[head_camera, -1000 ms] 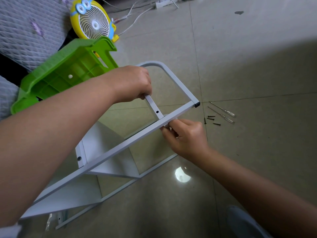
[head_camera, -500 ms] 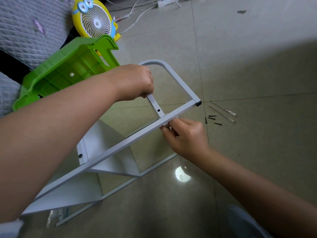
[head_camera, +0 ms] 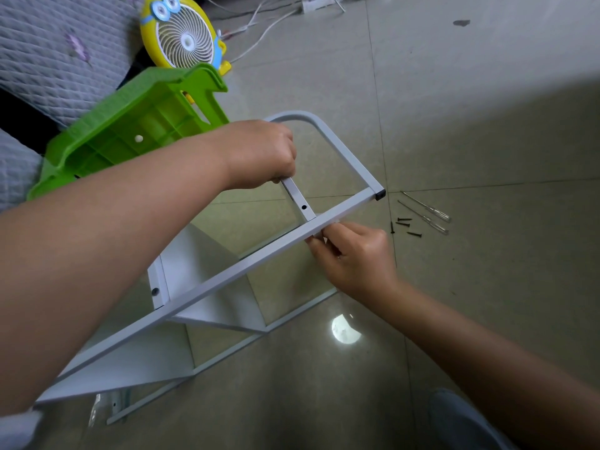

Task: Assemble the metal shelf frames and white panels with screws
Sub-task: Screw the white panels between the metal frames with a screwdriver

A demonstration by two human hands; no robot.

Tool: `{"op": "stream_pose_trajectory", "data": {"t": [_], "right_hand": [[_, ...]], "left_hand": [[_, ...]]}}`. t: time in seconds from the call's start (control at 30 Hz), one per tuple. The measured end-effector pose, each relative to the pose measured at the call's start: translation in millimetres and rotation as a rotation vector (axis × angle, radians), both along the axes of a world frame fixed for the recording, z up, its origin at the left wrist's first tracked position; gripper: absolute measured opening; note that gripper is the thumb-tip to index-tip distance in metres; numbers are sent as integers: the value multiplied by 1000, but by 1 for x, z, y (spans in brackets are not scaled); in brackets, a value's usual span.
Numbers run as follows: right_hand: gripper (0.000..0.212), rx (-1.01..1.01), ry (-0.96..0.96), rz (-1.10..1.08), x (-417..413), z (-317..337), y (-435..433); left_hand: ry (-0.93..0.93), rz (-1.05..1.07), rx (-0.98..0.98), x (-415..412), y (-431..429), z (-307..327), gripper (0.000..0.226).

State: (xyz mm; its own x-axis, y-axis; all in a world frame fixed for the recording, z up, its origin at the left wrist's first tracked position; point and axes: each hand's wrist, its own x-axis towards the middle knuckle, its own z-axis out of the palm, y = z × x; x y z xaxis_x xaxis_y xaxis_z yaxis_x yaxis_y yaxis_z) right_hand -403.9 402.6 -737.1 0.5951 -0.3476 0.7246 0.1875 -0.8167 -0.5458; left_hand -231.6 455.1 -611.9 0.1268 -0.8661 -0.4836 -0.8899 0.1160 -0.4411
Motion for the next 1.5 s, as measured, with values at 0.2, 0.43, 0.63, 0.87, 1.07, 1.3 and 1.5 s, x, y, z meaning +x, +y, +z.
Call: {"op": "stream_pose_trajectory", "data": {"t": [0.2,0.43,0.63,0.87,1.07,1.3,1.5], "right_hand": [[33,-6,-3,15,0,0,-1],[38,9,55,69,-5,3,-6],[60,-69,334,156,-42,-26,-72],[25,-124,1339,-132,-25,-101,-164],[27,-85,1408,-193,-7,-141,-162],[13,-12,1171,-158,29,-83,-165],[12,218,492,94,71,35,-135]], "left_hand": [[-9,41,28,1,1,-1,26],[144,-284,-303,7,14,-7,27],[177,-297,-288,9,11,-7,28],[174,-237,-336,2,17,-8,31],[185,-197,-376,2,22,-13,18],[197,-166,-434,2,23,-16,33],[283,-198,-490,4,22,-19,22]]}}
